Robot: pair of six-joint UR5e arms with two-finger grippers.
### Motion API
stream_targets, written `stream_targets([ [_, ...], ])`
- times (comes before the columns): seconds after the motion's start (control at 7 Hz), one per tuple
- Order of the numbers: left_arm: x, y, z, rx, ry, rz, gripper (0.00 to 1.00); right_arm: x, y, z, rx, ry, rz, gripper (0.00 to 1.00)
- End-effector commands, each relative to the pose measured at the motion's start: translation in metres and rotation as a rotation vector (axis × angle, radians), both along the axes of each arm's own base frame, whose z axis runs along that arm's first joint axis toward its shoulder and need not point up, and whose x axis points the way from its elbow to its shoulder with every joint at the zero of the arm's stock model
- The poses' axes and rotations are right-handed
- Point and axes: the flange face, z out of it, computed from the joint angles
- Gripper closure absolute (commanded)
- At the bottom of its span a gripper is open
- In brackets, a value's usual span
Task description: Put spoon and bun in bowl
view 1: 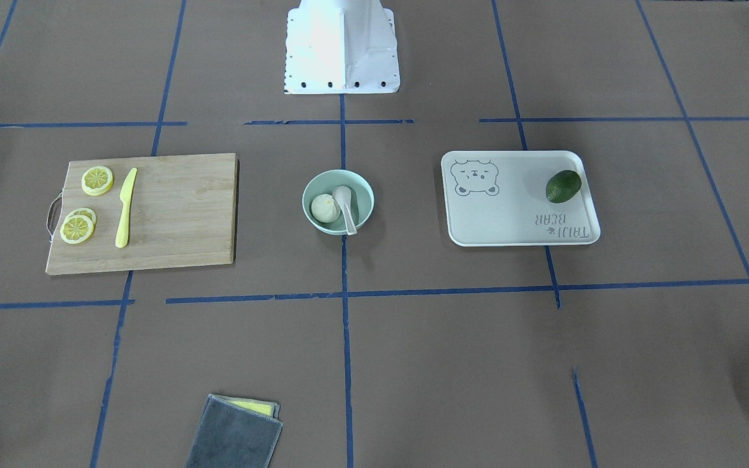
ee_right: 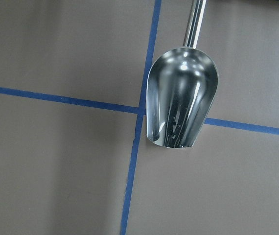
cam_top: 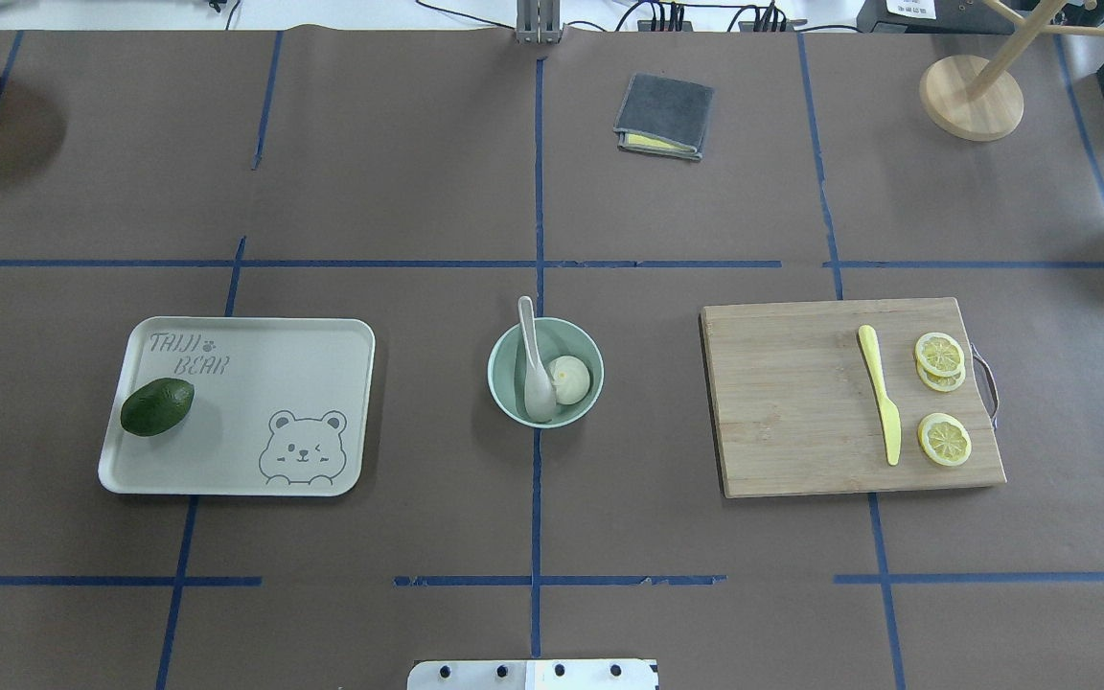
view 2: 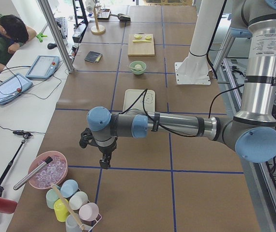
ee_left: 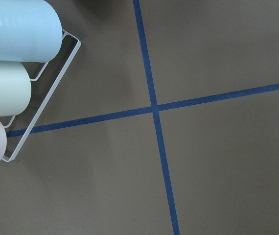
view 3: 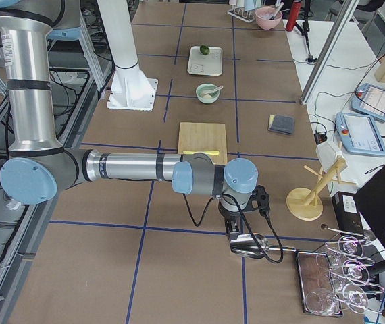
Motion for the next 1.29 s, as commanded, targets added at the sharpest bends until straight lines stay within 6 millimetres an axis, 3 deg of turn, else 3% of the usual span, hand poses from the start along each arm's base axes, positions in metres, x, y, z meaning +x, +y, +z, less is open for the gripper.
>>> stream_targets([
  [0.0, 0.000, 0.000, 0.000, 0.000, -0.001, 0.000, 0.00, 0.001, 0.002, 0.004, -0.048, 0.003, 0.042, 0.00],
  [0.29, 0.000, 0.000, -0.001, 0.003, -0.001, 0.000, 0.00, 0.001, 0.003, 0.007, -0.083, -0.002, 0.071, 0.00],
  [0.57, 0.000, 0.000, -0.003, 0.006, -0.001, 0.000, 0.00, 0.000, 0.014, 0.024, -0.040, -0.004, 0.081, 0.00],
  [1.14, 0.000, 0.000, -0.003, 0.006, -0.001, 0.000, 0.00, -0.001, 0.014, 0.022, -0.041, -0.021, 0.090, 0.00],
])
